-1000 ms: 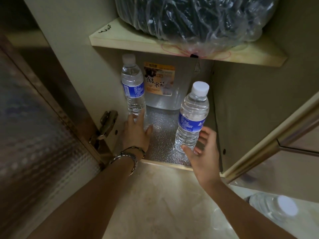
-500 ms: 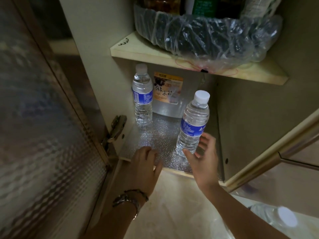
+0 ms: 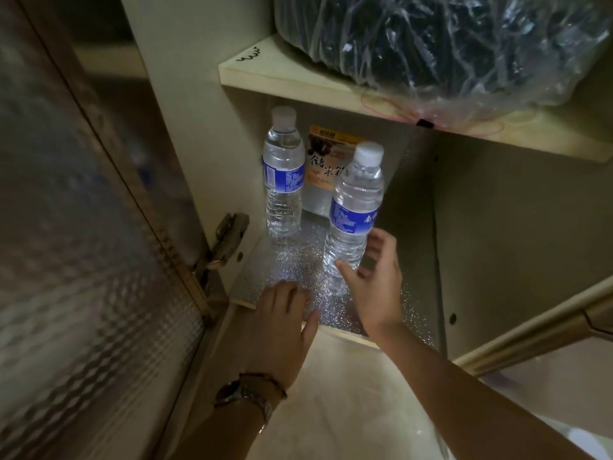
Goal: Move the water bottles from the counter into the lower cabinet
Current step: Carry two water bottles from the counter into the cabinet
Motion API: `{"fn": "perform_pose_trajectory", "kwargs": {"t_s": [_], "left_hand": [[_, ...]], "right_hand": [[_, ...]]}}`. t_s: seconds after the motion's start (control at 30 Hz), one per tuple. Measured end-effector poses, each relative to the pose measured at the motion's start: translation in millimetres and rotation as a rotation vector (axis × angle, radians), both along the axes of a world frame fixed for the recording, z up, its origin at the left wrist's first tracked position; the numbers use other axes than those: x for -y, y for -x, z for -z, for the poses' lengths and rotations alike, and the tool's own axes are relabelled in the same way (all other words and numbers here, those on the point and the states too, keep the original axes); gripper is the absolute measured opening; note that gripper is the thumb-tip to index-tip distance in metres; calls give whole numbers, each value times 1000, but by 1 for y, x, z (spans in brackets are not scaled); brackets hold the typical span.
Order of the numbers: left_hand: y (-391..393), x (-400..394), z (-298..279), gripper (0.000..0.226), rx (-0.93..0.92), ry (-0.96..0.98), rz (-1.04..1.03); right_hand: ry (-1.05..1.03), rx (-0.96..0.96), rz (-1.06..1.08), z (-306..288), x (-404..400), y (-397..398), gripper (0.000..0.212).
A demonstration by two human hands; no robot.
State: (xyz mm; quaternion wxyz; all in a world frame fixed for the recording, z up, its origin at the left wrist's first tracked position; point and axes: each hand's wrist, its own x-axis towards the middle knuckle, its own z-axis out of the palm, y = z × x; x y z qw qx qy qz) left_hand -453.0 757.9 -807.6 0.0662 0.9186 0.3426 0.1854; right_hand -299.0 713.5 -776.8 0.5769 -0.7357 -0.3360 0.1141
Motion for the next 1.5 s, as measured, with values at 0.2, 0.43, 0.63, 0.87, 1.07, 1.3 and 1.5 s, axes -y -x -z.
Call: {"fn": "perform_pose_trajectory", "kwargs": {"t_s": [0.2,0.43,0.63,0.87,1.07,1.3,1.5], "left_hand": [[-2,-4,7,35,-19,9,28],[-3,-5,13,34,15,25,14],[-3,-5,14,34,14,-12,13],[-4,-4,14,34,18,-55,-9],[-5,-4,15,34,27,-44,-11],[-4,-5,12,36,-36,-8,8],[-5,-5,0,52,-165,47,71]], "right_hand": [[13,24,-27,1,-25,-3,69],[42,48,-54,-2,-49,-4,68],[30,67,-43,0,-62,-8,67],[16,31,-62,1,-70,-10,65],[23,30,-65,0,-69,-10,66],[145,64,-105,-15,-59,-13,62],[456,216,-166,-39,-20,-16,45]]}}
